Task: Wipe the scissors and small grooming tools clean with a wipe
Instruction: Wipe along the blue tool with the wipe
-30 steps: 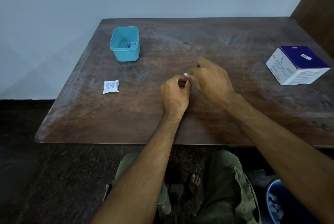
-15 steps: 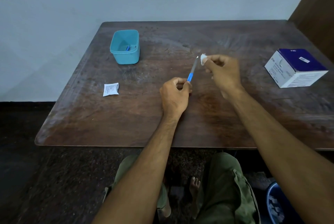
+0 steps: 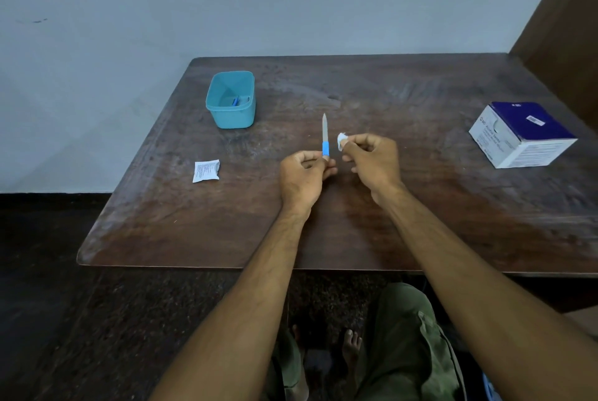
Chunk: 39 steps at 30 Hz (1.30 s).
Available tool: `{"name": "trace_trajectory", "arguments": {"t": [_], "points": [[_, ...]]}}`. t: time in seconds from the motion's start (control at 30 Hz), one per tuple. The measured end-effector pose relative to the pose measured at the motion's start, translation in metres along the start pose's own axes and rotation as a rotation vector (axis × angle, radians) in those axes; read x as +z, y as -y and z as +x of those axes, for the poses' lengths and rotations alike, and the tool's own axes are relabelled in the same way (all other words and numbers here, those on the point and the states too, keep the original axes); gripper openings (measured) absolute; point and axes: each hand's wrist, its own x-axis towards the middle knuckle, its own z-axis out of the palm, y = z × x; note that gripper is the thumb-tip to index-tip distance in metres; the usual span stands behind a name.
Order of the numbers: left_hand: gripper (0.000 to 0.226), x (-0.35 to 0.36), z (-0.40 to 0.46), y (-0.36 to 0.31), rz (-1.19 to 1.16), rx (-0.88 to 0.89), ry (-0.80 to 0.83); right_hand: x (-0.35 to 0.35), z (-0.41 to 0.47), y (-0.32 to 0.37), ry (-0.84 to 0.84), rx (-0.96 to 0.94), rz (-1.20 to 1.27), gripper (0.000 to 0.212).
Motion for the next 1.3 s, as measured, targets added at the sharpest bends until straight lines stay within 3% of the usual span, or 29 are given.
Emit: {"name": "trace_trajectory", "arguments": {"t": [0.3, 0.8, 1.07, 1.3], "points": [[0.009, -0.031, -0.002, -0.002, 0.004, 0.033, -0.103, 0.012, -0.003, -0.001, 0.013, -0.002, -0.085, 0.005], [0.010, -0.088, 0.063, -0.071, 0.096, 0.122, -0.340, 0.075, 0.030, 0.041, 0.098, -0.062, -0.109, 0.021], [0.019, -0.104, 0.110, -0.108, 0.651, 0.166, -0.388, 0.111, 0.055, 0.070, 0.123, -0.115, -0.166, 0.010], [0.029, -0.104, 0.133, -0.116, 1.115, 0.201, -0.296, 0.120, 0.074, 0.065, 0.111, -0.097, -0.213, 0.006]]}}
